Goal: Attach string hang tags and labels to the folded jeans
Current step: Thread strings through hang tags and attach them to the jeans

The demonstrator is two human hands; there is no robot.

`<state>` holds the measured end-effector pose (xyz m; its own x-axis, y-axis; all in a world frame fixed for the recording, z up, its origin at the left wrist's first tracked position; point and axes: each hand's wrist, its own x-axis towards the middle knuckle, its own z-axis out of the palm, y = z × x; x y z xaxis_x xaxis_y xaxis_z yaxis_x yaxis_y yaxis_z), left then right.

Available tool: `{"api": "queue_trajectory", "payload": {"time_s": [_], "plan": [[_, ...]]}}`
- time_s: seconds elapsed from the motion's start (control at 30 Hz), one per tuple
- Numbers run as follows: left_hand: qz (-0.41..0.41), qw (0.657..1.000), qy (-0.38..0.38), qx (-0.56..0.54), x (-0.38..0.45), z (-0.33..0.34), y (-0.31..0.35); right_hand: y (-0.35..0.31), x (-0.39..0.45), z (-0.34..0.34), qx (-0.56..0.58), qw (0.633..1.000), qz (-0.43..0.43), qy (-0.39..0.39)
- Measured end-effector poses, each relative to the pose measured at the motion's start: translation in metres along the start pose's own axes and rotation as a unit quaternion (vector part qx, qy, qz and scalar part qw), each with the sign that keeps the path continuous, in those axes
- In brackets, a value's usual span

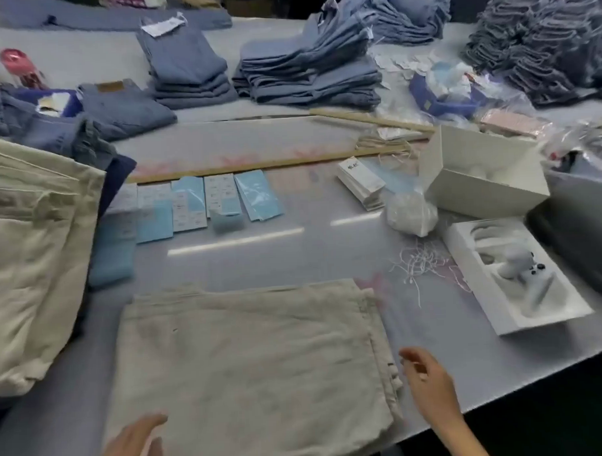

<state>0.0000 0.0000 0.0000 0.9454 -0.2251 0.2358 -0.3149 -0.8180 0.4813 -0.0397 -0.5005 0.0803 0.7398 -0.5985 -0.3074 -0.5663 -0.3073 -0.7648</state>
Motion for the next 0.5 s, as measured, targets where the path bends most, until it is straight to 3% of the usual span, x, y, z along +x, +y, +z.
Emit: {"api": "queue_trajectory", "payload": {"time_s": [0.03, 0.1, 0.17, 0.23, 0.5], "plan": [[-0.005, 0.999, -0.026, -0.026, 0.015, 0.021, 0.02, -0.004, 0.011, 0.015, -0.032, 0.998, -0.057, -0.004], [-0.002, 0.995, -0.095, 0.023, 0.058, 0.041, 0.08, -0.015, 0.025, 0.045, -0.13, 0.983, -0.122, -0.039], [-0.023, 0.982, -0.164, 0.091, 0.07, 0.07, 0.099, -0.016, 0.035, 0.083, -0.276, 0.951, -0.123, -0.06], [-0.077, 0.969, -0.197, 0.125, 0.072, 0.087, 0.101, -0.01, 0.038, 0.1, -0.345, 0.928, -0.138, -0.015], [-0.119, 0.956, -0.173, 0.205, 0.069, 0.105, 0.084, -0.005, 0.062, 0.104, -0.212, 0.95, -0.226, 0.037]]}}
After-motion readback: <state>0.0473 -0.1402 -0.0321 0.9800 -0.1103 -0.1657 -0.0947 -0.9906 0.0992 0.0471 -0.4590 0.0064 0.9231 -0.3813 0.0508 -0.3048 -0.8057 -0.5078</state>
